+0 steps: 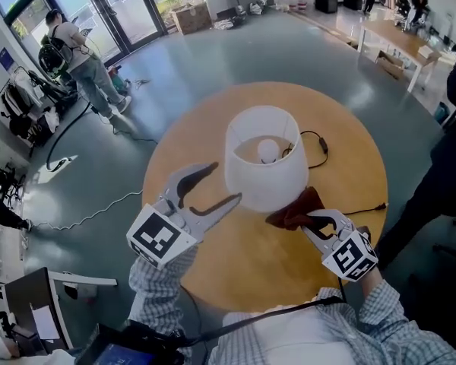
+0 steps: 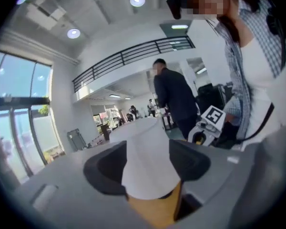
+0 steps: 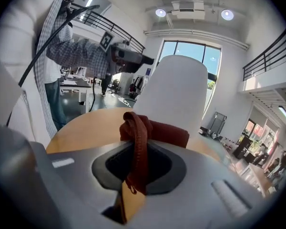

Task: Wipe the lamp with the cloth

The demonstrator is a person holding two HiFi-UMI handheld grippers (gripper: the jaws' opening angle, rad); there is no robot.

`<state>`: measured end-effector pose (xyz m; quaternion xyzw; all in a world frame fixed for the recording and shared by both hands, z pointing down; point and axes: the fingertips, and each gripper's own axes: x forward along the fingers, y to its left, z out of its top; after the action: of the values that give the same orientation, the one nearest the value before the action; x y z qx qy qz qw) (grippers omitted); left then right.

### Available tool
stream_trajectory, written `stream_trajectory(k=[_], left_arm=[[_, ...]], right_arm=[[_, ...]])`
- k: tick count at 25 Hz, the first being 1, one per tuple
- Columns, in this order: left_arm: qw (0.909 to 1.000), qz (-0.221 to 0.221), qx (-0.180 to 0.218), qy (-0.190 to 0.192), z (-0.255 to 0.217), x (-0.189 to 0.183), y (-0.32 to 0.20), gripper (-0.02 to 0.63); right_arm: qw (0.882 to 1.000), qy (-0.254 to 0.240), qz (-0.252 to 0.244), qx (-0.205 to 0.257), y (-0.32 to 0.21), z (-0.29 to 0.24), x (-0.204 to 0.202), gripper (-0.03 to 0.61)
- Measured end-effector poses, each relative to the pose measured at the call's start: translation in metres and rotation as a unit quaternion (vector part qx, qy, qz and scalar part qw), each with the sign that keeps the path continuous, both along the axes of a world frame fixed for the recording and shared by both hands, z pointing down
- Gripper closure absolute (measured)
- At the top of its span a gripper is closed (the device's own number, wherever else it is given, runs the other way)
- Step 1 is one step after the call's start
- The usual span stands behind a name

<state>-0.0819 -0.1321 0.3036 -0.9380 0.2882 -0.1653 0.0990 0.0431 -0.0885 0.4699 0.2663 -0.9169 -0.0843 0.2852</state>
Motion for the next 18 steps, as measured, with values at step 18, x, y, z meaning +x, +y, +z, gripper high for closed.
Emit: stream_trajectory(k=[18], left_arm=[[0.8701,0.217,0.025,-0.442,0.047,0.062,-0.018,0.366]], right_arm=[[0.995,0.007,0.015,-0.1,0.037,0.071,0.013,0.528]])
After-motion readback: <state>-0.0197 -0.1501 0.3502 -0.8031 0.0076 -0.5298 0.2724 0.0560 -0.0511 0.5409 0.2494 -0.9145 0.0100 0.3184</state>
